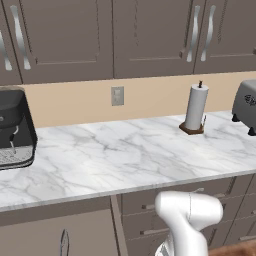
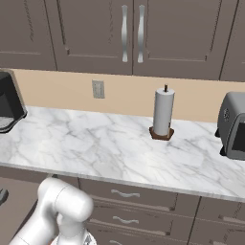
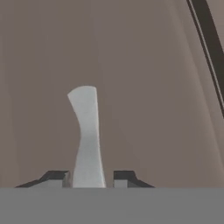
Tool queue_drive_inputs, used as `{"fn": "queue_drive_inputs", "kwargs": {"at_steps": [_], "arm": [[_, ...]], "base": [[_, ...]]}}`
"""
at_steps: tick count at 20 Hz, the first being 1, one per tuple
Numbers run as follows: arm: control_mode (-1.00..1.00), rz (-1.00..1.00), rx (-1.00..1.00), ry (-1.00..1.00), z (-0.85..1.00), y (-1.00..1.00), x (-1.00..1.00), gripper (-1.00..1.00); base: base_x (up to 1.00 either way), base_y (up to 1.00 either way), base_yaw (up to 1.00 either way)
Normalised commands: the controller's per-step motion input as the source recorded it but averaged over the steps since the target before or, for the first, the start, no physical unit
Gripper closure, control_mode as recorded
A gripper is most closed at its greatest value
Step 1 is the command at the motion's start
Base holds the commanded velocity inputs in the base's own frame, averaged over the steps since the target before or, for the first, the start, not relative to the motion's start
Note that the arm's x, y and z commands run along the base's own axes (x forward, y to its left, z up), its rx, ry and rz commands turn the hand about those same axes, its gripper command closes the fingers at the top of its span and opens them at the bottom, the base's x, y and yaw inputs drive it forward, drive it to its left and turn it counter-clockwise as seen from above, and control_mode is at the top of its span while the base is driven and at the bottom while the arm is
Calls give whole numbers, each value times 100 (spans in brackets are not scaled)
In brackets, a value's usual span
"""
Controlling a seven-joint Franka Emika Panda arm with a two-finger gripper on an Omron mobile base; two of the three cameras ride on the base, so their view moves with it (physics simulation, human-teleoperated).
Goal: Take the tongs from the drawer on the left and place them on the dining counter next to the tray containing the kebab skewer.
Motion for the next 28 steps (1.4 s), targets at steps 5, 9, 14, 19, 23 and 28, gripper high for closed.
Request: {"fn": "queue_drive_inputs", "kwargs": {"at_steps": [5,9,14,19,23,28], "arm": [[-100,0,0,0,0,0,-8,-100],[-100,0,0,0,-4,-1,-82,-100],[-100,0,1,0,0,-2,-93,-100],[-100,-11,6,9,1,-7,-63,-100],[-100,-14,13,21,21,-21,-35,-100],[-100,-11,15,23,44,-23,-29,-100]], "base": [[0,0,0],[0,0,0],[0,0,0],[0,0,0],[0,0,0],[0,0,0]]}}
